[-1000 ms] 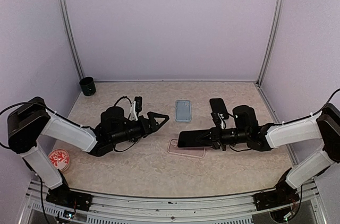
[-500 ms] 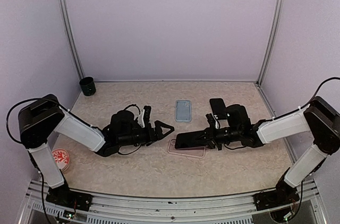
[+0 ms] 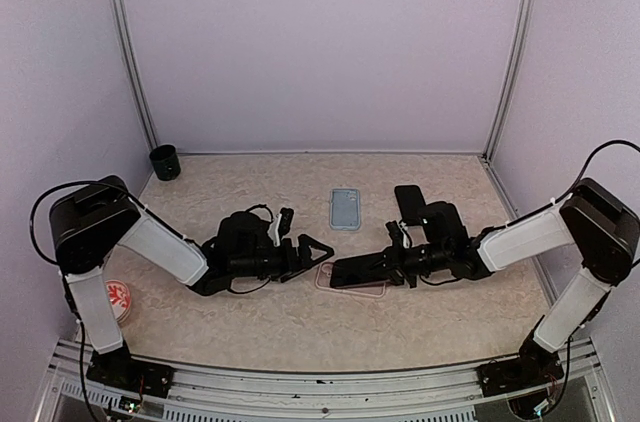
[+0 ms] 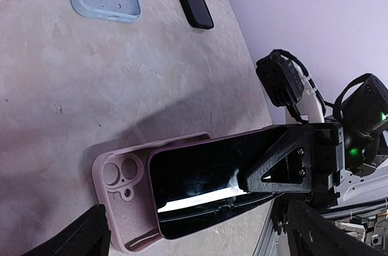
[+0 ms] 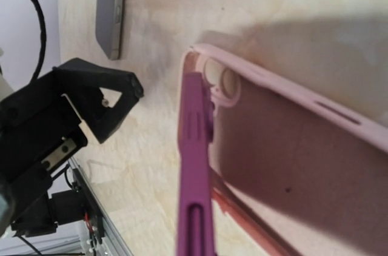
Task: Put the phone into the phone case
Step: Install the phone on the phone case.
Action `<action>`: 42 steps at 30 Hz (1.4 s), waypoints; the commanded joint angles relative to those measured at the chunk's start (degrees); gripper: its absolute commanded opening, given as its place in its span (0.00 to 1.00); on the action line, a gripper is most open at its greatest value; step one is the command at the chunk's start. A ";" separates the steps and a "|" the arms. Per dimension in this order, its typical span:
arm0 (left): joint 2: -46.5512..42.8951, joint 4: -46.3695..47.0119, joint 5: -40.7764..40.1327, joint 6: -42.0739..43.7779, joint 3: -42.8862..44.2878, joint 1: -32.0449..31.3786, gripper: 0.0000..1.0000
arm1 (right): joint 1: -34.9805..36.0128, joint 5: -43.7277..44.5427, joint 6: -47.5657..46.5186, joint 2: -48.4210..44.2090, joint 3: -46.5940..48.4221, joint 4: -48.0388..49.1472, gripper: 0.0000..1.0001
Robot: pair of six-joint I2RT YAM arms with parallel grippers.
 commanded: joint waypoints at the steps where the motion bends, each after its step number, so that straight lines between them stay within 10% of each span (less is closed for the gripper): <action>1: 1.81 0.69 1.69 -0.25 2.05 -0.21 0.99 | 0.37 -0.66 -0.68 0.93 1.61 2.32 0.00; 42: 3.02 -3.15 -1.16 -1.24 2.46 0.75 0.99 | -0.77 -8.23 8.05 9.71 -1.38 13.79 0.00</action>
